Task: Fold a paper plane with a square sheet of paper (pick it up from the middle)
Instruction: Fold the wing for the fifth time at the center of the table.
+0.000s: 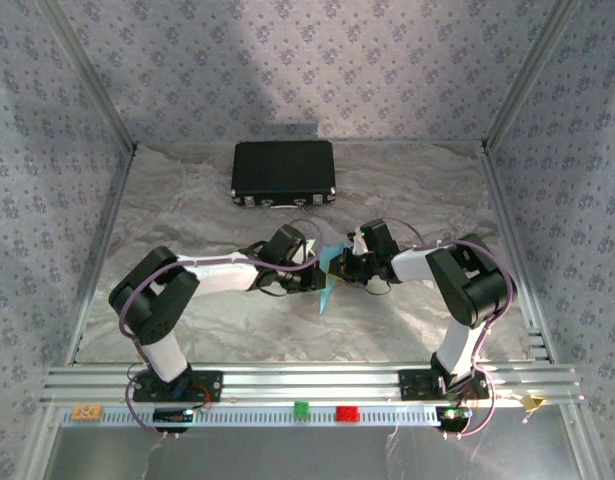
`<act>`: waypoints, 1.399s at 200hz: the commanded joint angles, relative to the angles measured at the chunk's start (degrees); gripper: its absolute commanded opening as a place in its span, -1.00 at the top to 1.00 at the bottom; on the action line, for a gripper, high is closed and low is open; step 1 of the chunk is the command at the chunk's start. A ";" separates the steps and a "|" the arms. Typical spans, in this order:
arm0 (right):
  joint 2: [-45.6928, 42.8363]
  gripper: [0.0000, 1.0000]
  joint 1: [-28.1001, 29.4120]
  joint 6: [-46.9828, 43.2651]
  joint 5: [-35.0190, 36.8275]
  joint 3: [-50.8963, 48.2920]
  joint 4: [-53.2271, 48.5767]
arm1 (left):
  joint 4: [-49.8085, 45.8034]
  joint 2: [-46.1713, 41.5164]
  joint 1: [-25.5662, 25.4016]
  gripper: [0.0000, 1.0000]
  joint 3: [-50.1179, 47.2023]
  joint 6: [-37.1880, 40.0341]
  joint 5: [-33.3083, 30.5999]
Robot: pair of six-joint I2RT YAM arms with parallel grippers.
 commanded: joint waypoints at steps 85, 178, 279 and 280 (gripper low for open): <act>1.27 0.80 0.19 0.00 5.69 -1.83 -5.62 | -0.89 7.97 0.20 0.89 2.56 0.93 -0.02; -11.42 0.71 -0.63 -3.45 6.97 -2.63 -9.47 | -2.06 6.46 -0.47 1.00 -4.32 6.41 3.57; -6.05 0.85 4.64 -3.59 8.22 0.13 -8.66 | -1.07 5.18 -0.46 0.99 -5.74 6.01 3.73; -5.98 0.85 4.60 -3.63 8.29 0.16 -8.75 | -1.07 5.18 -0.47 0.99 -5.73 6.04 3.73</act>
